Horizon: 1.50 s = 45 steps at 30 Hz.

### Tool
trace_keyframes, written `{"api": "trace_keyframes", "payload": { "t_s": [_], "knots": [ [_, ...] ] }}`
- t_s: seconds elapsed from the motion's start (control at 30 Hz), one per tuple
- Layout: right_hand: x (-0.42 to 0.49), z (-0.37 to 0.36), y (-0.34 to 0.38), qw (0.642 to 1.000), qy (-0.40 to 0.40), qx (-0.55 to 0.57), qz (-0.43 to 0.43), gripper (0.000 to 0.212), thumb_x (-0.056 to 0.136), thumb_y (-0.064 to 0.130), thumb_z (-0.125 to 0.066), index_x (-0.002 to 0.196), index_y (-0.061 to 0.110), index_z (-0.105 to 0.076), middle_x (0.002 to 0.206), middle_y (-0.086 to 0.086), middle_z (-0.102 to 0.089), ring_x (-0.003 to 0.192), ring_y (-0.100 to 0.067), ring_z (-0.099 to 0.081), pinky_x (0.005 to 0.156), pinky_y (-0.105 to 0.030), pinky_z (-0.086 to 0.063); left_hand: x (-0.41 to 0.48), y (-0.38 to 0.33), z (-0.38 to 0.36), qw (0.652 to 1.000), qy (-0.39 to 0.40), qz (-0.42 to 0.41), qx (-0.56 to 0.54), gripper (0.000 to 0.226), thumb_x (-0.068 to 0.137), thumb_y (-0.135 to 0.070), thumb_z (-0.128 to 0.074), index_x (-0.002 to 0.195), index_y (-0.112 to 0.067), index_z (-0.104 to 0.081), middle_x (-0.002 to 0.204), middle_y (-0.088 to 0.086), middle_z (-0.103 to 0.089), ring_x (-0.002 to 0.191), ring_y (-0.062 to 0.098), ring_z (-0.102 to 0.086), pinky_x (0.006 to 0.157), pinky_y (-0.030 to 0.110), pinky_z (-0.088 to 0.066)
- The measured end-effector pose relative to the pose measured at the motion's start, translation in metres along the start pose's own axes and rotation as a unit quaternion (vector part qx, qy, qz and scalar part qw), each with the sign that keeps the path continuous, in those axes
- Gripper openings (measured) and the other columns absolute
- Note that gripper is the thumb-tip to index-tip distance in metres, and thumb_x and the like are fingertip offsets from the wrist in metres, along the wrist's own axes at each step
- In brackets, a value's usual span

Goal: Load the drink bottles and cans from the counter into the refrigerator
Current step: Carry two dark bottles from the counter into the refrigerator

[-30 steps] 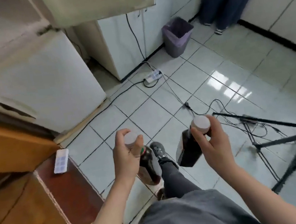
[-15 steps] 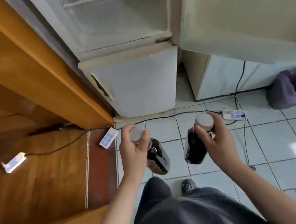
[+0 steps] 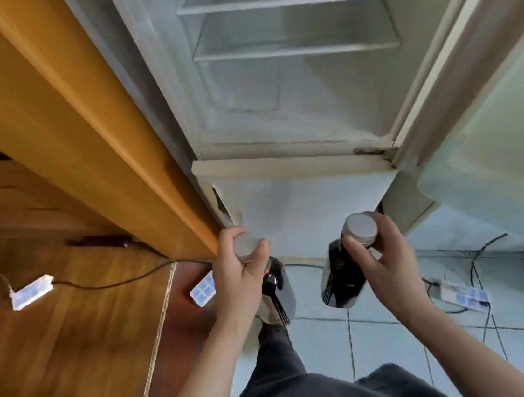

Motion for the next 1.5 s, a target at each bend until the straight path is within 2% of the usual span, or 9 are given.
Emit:
{"api": "trace_keyframes", "payload": {
  "t_s": [0.2,0.47,0.73,0.9,1.0,1.13,1.3,1.4,1.5],
  "knots": [
    [0.111,-0.027,0.062,0.995,-0.053,-0.009,0.089,0.021,0.078,0.044,-0.058,0.098,0.039,-0.051,0.090,0.027,-0.062,0.081,0.005,-0.059,0.062,-0.003,-0.039,0.139,-0.048,0.009,0.995,0.045,-0.086,-0.031,0.026,0.077,-0.045,-0.062,0.096,-0.033,-0.050,0.086,-0.017,-0.058,0.079,-0.003,-0.056,0.070,0.010,-0.043],
    [0.215,-0.026,0.142,0.973,-0.114,0.021,0.202,0.020,0.078,0.040,-0.052,0.097,0.042,-0.048,0.094,0.033,-0.057,0.084,0.011,-0.054,0.068,0.000,-0.038,0.256,-0.119,0.017,0.972,0.092,-0.203,-0.071,0.027,0.078,-0.042,-0.059,0.098,-0.024,-0.053,0.088,-0.011,-0.059,0.078,0.001,-0.059,0.067,0.008,-0.045],
    [0.301,-0.004,0.219,0.934,-0.130,0.102,0.318,0.017,0.083,0.034,-0.050,0.099,0.033,-0.049,0.092,0.031,-0.056,0.085,0.012,-0.051,0.077,-0.003,-0.037,0.321,-0.196,0.016,0.956,0.028,-0.244,-0.162,0.024,0.078,-0.039,-0.060,0.095,-0.023,-0.054,0.082,0.015,-0.061,0.072,0.013,-0.060,0.063,0.018,-0.050],
    [0.347,-0.001,0.260,0.909,-0.148,0.125,0.370,0.019,0.085,0.032,-0.050,0.100,0.020,-0.051,0.089,0.032,-0.054,0.083,0.014,-0.049,0.076,-0.003,-0.035,0.358,-0.241,0.018,0.946,-0.055,-0.292,-0.131,0.014,0.078,-0.041,-0.059,0.089,-0.034,-0.054,0.086,0.020,-0.060,0.079,0.032,-0.060,0.071,0.043,-0.050],
    [0.372,-0.007,0.273,0.902,-0.165,0.128,0.378,0.020,0.085,0.035,-0.052,0.100,0.021,-0.050,0.087,0.032,-0.055,0.083,0.014,-0.050,0.076,-0.003,-0.034,0.382,-0.256,0.014,0.938,-0.112,-0.300,-0.131,0.008,0.077,-0.040,-0.059,0.083,-0.042,-0.055,0.081,0.002,-0.063,0.075,0.017,-0.061,0.069,0.032,-0.049],
    [0.401,-0.021,0.276,0.905,-0.171,0.128,0.367,0.022,0.084,0.039,-0.053,0.097,0.022,-0.050,0.081,0.025,-0.054,0.079,0.014,-0.050,0.072,-0.002,-0.034,0.408,-0.262,0.002,0.929,-0.170,-0.303,-0.131,0.009,0.077,-0.038,-0.059,0.081,-0.035,-0.051,0.073,-0.024,-0.058,0.067,-0.004,-0.054,0.066,0.012,-0.041],
    [0.431,-0.042,0.272,0.923,-0.164,0.105,0.332,0.031,0.081,0.051,-0.049,0.100,0.026,-0.048,0.082,0.023,-0.052,0.076,0.005,-0.047,0.072,-0.006,-0.036,0.430,-0.254,-0.008,0.939,-0.182,-0.279,-0.084,0.014,0.079,-0.035,-0.062,0.086,-0.029,-0.052,0.075,-0.013,-0.059,0.068,-0.005,-0.054,0.065,0.008,-0.039],
    [0.445,-0.055,0.267,0.937,-0.153,0.096,0.298,0.031,0.083,0.049,-0.053,0.103,0.025,-0.051,0.081,0.022,-0.054,0.079,0.000,-0.050,0.073,-0.020,-0.039,0.441,-0.254,-0.010,0.942,-0.174,-0.275,-0.082,0.013,0.079,-0.035,-0.062,0.084,-0.034,-0.050,0.072,-0.020,-0.059,0.068,-0.008,-0.055,0.063,0.004,-0.037],
    [0.453,-0.062,0.265,0.947,-0.144,0.081,0.276,0.030,0.084,0.051,-0.050,0.104,0.029,-0.050,0.082,0.023,-0.055,0.080,0.001,-0.051,0.072,-0.020,-0.037,0.454,-0.253,-0.015,0.944,-0.169,-0.274,-0.071,0.019,0.080,-0.040,-0.061,0.092,-0.030,-0.049,0.077,-0.018,-0.060,0.072,-0.006,-0.056,0.066,0.008,-0.040]
  ]
}}
Point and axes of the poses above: each hand's wrist, its own x-axis towards the middle knuckle, its own z-axis out of the back of the hand, y = z × x, the point moved 3 cm from there along x, towards the middle knuckle
